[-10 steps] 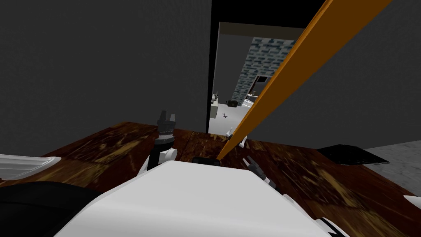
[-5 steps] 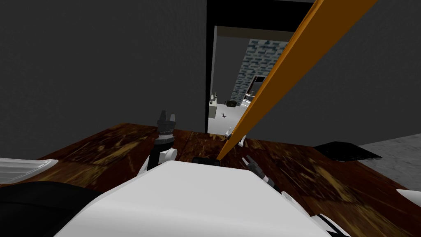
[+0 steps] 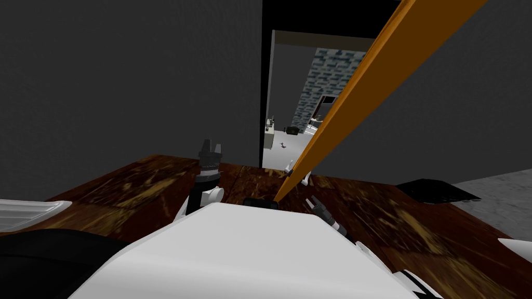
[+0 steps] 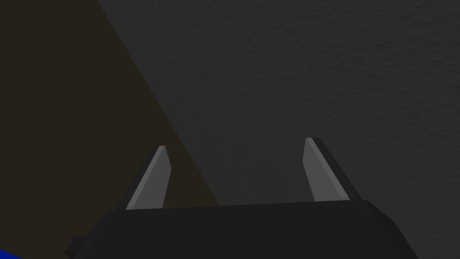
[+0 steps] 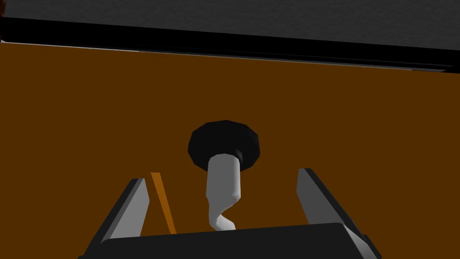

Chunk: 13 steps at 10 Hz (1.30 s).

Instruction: Pull the door open

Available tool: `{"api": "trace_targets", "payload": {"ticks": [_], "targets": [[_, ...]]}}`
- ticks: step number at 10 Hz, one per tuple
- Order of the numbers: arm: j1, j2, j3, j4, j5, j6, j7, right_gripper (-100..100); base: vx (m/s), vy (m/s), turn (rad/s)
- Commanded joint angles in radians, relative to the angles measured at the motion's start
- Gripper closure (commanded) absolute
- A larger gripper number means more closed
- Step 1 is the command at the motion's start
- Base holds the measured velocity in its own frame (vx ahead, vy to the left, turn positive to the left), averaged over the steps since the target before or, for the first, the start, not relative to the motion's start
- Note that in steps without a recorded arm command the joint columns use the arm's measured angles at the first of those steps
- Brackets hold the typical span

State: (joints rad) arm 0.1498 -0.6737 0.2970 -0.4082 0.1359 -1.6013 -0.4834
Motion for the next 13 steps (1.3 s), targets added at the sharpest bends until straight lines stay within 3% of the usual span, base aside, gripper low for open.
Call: {"api": "trace_targets", "payload": {"ticks": [1,3,5,6,7,9,10,12,13], "targets": [[0.000,0.000,0.000,0.000,0.000,0.000,0.000,-100,-0.002,-0.002,0.011],[-0.015,0.003,0.010,0.003,0.011,0.010,-0.004,-100,0.064,0.085,-0.094],[-0.061,0.011,0.041,0.014,0.042,0.028,-0.014,-100,0.059,0.076,-0.135],[-0.061,0.011,0.041,0.014,0.042,0.028,-0.014,-100,0.042,0.055,-0.094],[-0.087,0.015,0.058,0.019,0.058,0.033,-0.019,-100,0.026,0.033,-0.078],[-0.103,0.018,0.069,0.023,0.069,0.035,-0.022,-100,0.007,0.006,-0.052],[-0.126,0.022,0.083,0.028,0.084,0.035,-0.026,-100,-0.004,-0.015,-0.078],[-0.126,0.022,0.083,0.028,0.084,0.035,-0.026,-100,-0.001,-0.004,-0.022],[-0.150,0.026,0.099,0.034,0.099,0.033,-0.030,-100,-0.007,-0.016,-0.038]]}}
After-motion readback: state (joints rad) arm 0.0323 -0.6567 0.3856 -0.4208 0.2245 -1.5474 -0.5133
